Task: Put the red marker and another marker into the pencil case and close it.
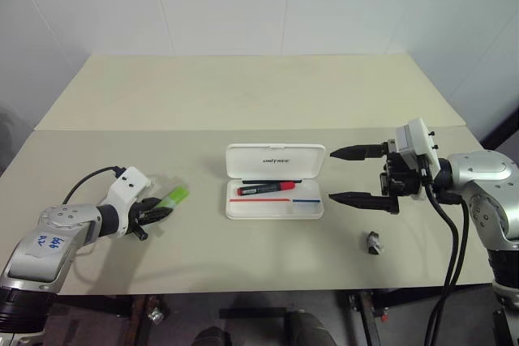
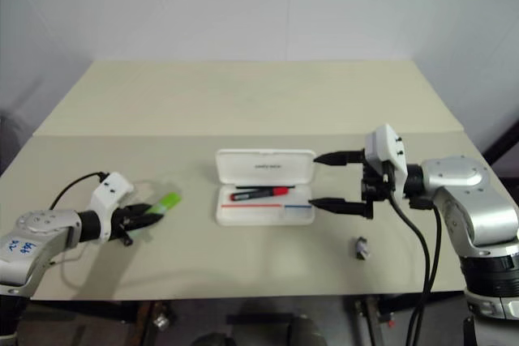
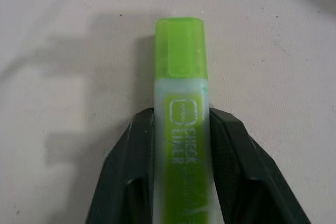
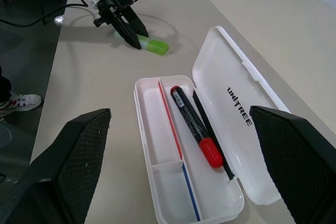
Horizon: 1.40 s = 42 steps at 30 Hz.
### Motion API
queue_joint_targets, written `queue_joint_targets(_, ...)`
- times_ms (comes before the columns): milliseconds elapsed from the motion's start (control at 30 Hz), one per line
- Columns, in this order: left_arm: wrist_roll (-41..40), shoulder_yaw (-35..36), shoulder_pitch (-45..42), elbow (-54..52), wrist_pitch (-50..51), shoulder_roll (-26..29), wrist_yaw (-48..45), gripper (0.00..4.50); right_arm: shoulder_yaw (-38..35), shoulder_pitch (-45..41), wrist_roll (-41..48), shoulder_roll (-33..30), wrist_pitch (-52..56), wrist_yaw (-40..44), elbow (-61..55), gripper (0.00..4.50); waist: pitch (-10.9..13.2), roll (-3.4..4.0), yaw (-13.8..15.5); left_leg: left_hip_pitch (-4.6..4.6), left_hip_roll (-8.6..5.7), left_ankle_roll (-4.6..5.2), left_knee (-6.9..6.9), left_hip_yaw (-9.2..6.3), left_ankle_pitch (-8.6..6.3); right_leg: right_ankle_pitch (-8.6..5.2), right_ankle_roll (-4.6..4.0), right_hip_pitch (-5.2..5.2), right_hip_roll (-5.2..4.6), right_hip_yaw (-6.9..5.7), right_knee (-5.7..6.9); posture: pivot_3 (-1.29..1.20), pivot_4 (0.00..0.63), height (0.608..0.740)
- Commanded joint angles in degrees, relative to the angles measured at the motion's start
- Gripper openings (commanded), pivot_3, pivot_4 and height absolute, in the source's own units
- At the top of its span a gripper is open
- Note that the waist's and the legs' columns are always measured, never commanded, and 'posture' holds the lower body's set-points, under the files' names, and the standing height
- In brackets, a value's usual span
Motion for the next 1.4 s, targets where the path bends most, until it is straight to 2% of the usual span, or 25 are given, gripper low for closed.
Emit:
queue_joint_targets(33,2.02,-0.22,1.11,1.0,1.03,0.41,1.05,1.06,-1.25,-1.14,-0.04,-1.04,-1.13,-0.14,0.15,4.5,0.0,0.0,0.01,0.0,0.0,0.0,0.0,-0.01,0.0,0.0,0.0,0.0,0.0,0.0,-0.01,0.0,0.15,0.74)
queue_joint_targets(267,1.45,0.47,1.01,0.1,-1.75,0.8,-0.63,1.06,-0.35,-1.89,-1.09,-0.51,-2.18,-0.15,1.92,4.5,0.0,0.0,0.02,-0.02,0.0,0.0,0.0,-0.03,0.0,0.0,0.0,0.0,-0.01,-0.02,-0.04,0.0,0.15,0.74)
queue_joint_targets(500,0.01,4.19,1.65,-2.63,-12.23,7.05,-11.14,1.06,0.57,-3.91,-3.33,-0.12,-4.9,0.67,7.11,4.5,0.05,-0.08,0.07,-0.19,0.01,0.03,-0.14,-0.05,-0.04,0.0,0.0,-0.08,-0.08,-0.08,-0.32,0.0,0.15,0.74)
queue_joint_targets(633,-1.82,4.61,-1.68,-2.31,-15.47,9.2,-17.44,1.06,1.04,-4.76,-4.34,0.25,-5.98,1.05,9.04,4.5,0.05,-0.07,0.13,-0.32,0.06,0.06,-0.18,-0.05,-0.1,0.0,-0.01,-0.12,-0.09,-0.17,-0.56,0.0,0.15,0.74)
queue_joint_targets(867,-5.68,0.8,-10.49,-3.42,-19.37,8.79,-27.77,1.06,1.13,-4.76,-4.83,-0.1,-6.55,1.2,9.45,4.5,0.06,-0.06,0.22,-0.47,0.03,0.14,-0.17,-0.05,-0.14,0.01,0.01,-0.12,-0.02,-0.26,-0.71,0.0,0.15,0.74)
queue_joint_targets(1033,-3.87,-6.65,-19.0,-2.35,-19.08,5.96,-30.58,1.06,0.55,-3.72,-4.89,-1.17,-6.76,1.3,9.03,4.5,0.06,-0.06,0.34,-0.49,0.0,0.16,-0.11,-0.02,-0.15,0.02,0.04,-0.11,0.05,-0.25,-0.69,0.0,0.15,0.74)
queue_joint_targets(1200,1.27,-15.05,-27.2,1.81,-17.64,-2.0,-27.55,1.06,-0.67,-1.48,-4.6,-2.55,-6.3,0.87,7.42,4.5,0.06,-0.06,1.06,-0.5,-0.14,0.17,0.04,0.03,-0.16,0.05,0.08,-0.1,0.15,-0.19,-0.69,0.0,0.15,0.74)
queue_joint_targets(1400,6.24,-21.18,-32.18,7.11,-17.12,-9.92,-25.06,1.06,-2.24,1.42,-3.83,-3.43,-5.27,-0.32,4.76,4.5,0.06,-0.06,1.57,-0.47,-0.12,0.14,0.08,0.08,-0.13,0.08,0.14,-0.11,0.27,-0.07,-0.65,0.0,0.15,0.74)
